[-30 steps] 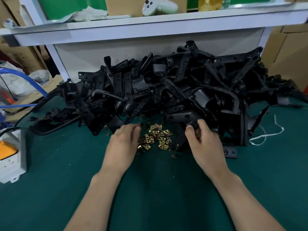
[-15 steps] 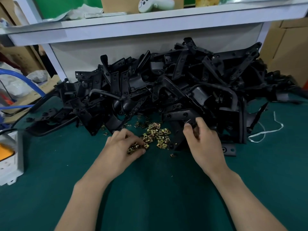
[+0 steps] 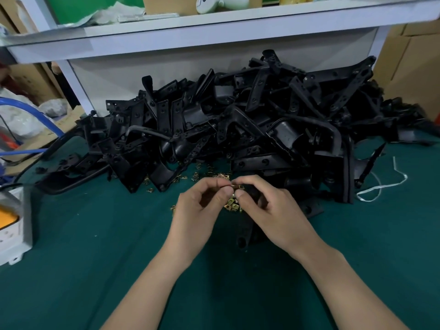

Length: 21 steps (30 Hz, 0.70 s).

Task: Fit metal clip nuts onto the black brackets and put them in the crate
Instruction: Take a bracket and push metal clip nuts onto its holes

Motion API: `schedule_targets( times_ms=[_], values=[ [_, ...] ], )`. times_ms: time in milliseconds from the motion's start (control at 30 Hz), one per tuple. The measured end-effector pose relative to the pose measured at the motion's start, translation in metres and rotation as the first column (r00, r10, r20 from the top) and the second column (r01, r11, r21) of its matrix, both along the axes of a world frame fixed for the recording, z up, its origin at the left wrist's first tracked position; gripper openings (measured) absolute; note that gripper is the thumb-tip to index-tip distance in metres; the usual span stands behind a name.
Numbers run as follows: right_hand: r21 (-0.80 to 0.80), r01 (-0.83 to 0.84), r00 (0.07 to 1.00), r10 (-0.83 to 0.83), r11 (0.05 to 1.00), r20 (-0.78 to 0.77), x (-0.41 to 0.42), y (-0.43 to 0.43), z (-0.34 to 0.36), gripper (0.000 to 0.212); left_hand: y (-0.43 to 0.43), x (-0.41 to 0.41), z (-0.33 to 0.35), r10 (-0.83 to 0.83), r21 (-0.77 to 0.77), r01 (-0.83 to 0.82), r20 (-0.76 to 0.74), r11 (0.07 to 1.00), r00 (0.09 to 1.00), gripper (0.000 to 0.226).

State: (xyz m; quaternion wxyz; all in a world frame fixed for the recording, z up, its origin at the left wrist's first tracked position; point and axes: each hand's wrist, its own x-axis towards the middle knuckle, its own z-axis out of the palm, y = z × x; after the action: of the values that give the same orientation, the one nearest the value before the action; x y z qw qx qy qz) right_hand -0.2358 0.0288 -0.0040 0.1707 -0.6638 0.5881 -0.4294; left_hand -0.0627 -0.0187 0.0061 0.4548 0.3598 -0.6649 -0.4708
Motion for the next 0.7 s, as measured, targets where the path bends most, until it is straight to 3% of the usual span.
schedule_targets(
  times_ms=[367,700],
  values=[
    [-0.015,0.031,0.999,-0.031,0.999,0.007,0.0004,-0.0002,-0.0017,0.018,-0.0024,0.0019,0.0026,0.057,0.059,-0.050,-0.107,0.997,0.993,0.020],
    [-0.028,0.073,0.997,-0.072,0.997,0.022,0.0006,-0.0019,-0.0039,0.019,0.0013,0.0021,0.0084,-0.011,0.030,0.015,-0.106,0.999,0.994,0.036]
  ],
)
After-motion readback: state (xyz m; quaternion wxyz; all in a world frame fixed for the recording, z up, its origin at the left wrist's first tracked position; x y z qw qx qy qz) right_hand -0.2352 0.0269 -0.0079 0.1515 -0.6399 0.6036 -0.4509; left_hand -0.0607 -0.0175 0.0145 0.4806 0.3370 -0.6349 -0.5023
